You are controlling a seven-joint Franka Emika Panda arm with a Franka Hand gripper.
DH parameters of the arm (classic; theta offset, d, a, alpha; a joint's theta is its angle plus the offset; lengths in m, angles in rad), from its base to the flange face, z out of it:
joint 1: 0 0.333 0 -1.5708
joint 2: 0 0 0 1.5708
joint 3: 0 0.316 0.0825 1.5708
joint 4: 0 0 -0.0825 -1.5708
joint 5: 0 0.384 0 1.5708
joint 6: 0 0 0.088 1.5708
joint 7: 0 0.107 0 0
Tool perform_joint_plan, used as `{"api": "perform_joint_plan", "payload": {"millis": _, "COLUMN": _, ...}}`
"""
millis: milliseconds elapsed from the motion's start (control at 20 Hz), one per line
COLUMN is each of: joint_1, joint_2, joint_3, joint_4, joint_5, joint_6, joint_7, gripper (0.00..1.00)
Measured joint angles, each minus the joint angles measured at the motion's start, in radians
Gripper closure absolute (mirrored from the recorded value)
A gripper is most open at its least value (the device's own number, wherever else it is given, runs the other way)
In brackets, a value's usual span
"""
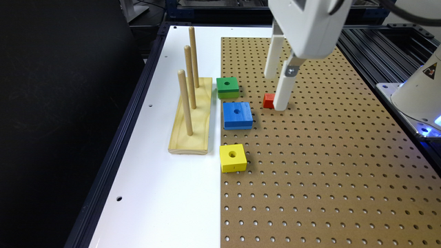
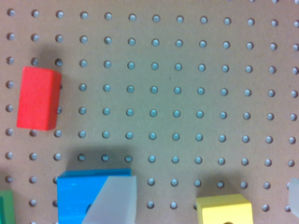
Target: Pick up yellow block.
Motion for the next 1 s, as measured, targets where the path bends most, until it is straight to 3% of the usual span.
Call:
{"api": "perform_joint_plan", "payload": {"millis": 650, "joint_1": -0.001, "joint_2": 0.028, "joint_3": 0.000, "joint_4": 0.037, "joint_5": 0.0000, "joint_6": 0.000, "joint_7": 0.000, "gripper": 0.00}}
{"api": "perform_joint_plan", "payload": {"millis": 1000, "joint_1": 0.001, "joint_2": 0.072, "joint_3": 0.006, "joint_4": 0.084, "joint_5": 0.0000, "joint_6": 0.000, "joint_7": 0.000, "gripper": 0.00}}
